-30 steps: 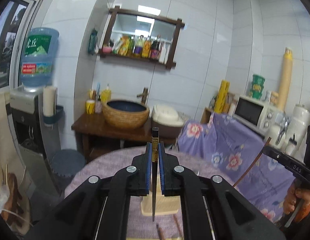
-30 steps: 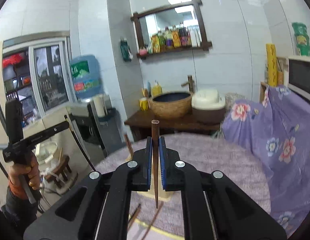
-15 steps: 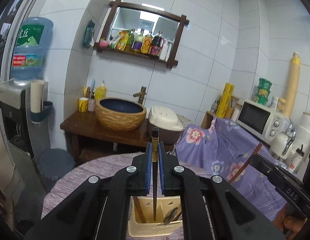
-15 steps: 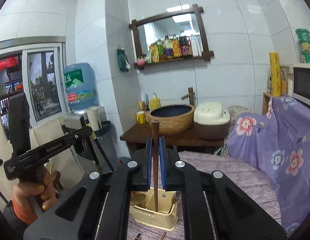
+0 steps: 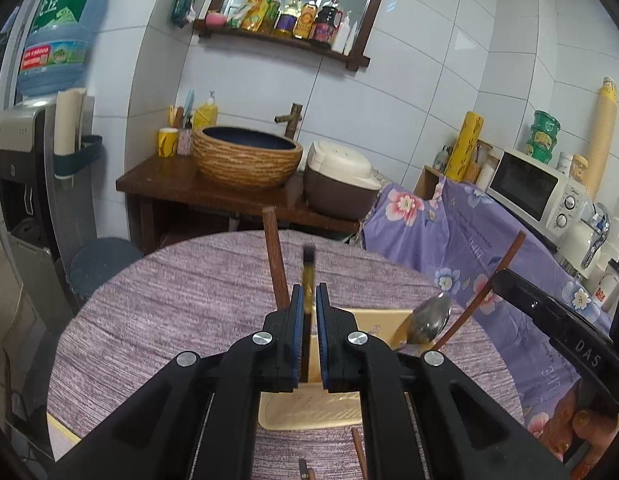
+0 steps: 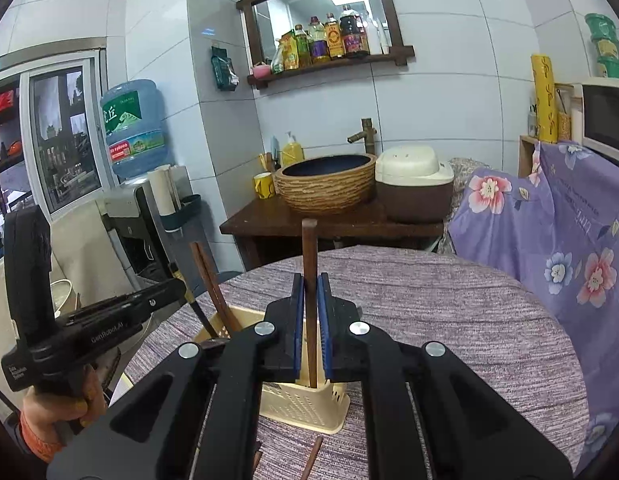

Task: Organize utensils
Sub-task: 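Lower both chopsticks into the holder and open both tools, then withdraw both open tools back to the remaining utensils on the table, then close the right tool on a brown chopstick while the left tool closes on a black chopstick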

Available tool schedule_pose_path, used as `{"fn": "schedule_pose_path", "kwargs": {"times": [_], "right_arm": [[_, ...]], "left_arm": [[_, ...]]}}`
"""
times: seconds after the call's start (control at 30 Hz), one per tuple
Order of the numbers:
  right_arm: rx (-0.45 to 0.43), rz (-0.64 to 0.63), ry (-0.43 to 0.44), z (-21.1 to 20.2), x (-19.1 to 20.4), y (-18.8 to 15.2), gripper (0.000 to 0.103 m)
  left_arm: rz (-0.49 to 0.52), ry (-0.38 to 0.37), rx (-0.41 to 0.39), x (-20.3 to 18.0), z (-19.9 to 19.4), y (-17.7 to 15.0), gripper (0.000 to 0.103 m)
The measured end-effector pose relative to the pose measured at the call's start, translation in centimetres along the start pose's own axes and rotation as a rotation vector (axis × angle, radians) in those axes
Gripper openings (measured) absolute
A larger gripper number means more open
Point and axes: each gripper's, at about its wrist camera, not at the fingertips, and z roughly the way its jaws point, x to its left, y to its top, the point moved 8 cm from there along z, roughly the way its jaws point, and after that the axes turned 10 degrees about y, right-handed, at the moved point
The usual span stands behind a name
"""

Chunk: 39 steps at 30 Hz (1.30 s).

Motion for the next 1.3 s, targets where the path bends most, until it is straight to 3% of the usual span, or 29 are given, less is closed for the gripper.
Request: {"fn": "schedule_pose_path", "kwargs": {"times": [0.13,0.2,0.23,0.27,0.3,0.33,0.37,0.47,0.53,0.7,0.9,1.07,1.13,1.3], "right_arm": [[-0.008,-0.016,-0.02,-0.5,0.0,-1.0,0.008],[0.002,-0.02,-0.023,-0.8,0.3,-1.8,0.009],[0.01,-0.023,-0.029,-0.9,0.4,-2.3,0.013],[0.023,-0.027,-0.033,-1.2,0.6,-3.0,0.019],[0.031,-0.029,-0.037,-1.4,0.7,-3.6,0.039],[0.04,-0.031,-0.05,-1.7,0.8,-4.2,0.066],[0.048,-0.037,-0.08,-2.1,0.9,-5.2,0.075],[0.101,-0.057,-0.147,-2.8,1.0,-8.3,0.079],[0.159,-0.055,-0.18,-2.8,0.8,-10.6,0.084],[0.287,0.006,-0.174,-2.9,0.4,-17.3,0.084],[0.394,0.047,-0.144,-4.2,1.6,-23.4,0.084],[0.441,0.039,-0.139,-4.3,3.3,-26.3,0.068],[0.458,0.052,-0.132,-4.2,3.6,-26.9,0.058],[0.49,0.052,-0.145,-3.3,4.2,-27.6,0.049]], "left_arm": [[-0.013,-0.013,0.017,0.4,-0.3,-1.0,0.01],[-0.017,-0.009,0.014,0.6,-0.7,-1.4,0.026],[-0.021,0.001,0.009,0.8,-1.2,-1.8,0.045],[-0.022,0.012,0.003,1.0,-1.6,-2.1,0.058],[-0.015,0.027,-0.002,1.3,-2.3,-2.7,0.061],[-0.006,0.04,0.0,1.5,-2.5,-3.1,0.064],[0.006,0.063,0.004,1.8,-3.0,-4.0,0.07],[0.059,0.114,0.032,2.4,-3.7,-6.7,0.091],[0.113,0.169,0.064,2.8,-3.9,-9.2,0.097],[0.207,0.243,0.208,3.5,-4.1,-16.1,0.097],[0.168,0.19,0.284,4.1,-5.4,-20.0,0.097],[0.114,0.191,0.303,4.1,-6.3,-21.8,0.096],[0.109,0.187,0.32,4.2,-6.3,-22.3,0.089],[0.104,0.186,0.337,3.9,-6.6,-23.4,0.082]]}}
